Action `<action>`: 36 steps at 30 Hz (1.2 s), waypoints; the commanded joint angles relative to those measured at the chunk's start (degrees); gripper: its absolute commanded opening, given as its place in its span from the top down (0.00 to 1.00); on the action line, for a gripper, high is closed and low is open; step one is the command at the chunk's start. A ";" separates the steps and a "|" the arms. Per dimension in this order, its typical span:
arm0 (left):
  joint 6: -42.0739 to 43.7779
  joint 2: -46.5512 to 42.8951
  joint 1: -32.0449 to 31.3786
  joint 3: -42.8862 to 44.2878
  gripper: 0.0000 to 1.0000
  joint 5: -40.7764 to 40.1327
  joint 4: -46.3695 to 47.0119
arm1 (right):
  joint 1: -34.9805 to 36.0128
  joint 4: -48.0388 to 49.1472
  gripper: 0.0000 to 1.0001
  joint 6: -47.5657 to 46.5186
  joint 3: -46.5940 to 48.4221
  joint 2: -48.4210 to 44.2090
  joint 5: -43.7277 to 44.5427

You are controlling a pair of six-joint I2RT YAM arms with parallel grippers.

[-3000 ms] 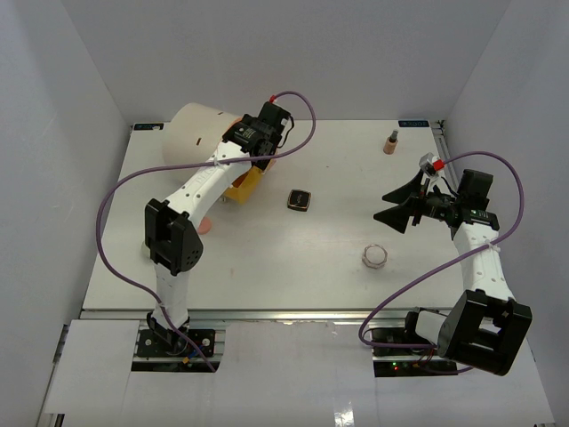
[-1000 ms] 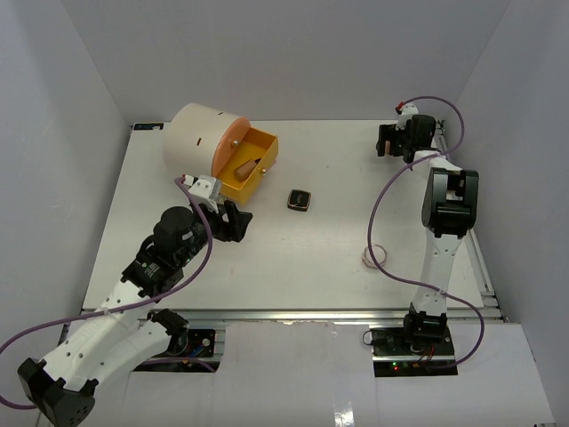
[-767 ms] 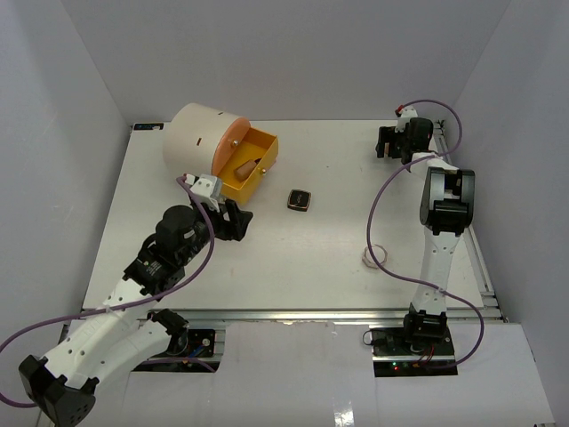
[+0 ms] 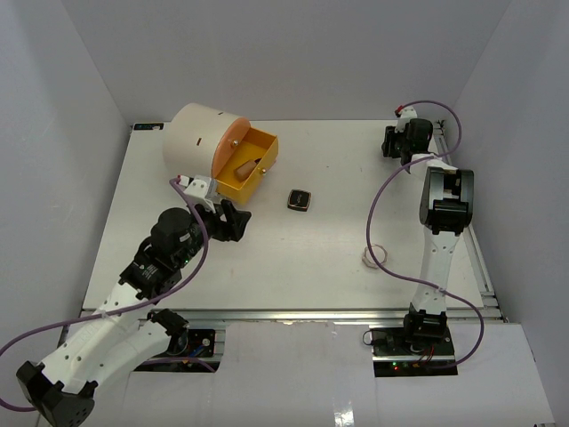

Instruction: Organize the makeup

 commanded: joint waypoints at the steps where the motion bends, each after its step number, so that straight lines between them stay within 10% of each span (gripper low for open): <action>1: -1.40 -3.26 0.15 1.09 0.22 0.06 -1.26 | 0.73 5.38 0.87 -3.98 -6.08 -8.61 -4.47; 15: -2.70 -9.56 0.15 0.99 0.22 0.30 -3.28 | 27.36 -17.95 0.92 -51.71 -13.95 -35.08 -3.41; 36: -3.36 -17.28 0.15 1.26 0.22 -1.77 -8.49 | 54.81 -20.05 0.73 -83.06 9.73 -17.00 28.12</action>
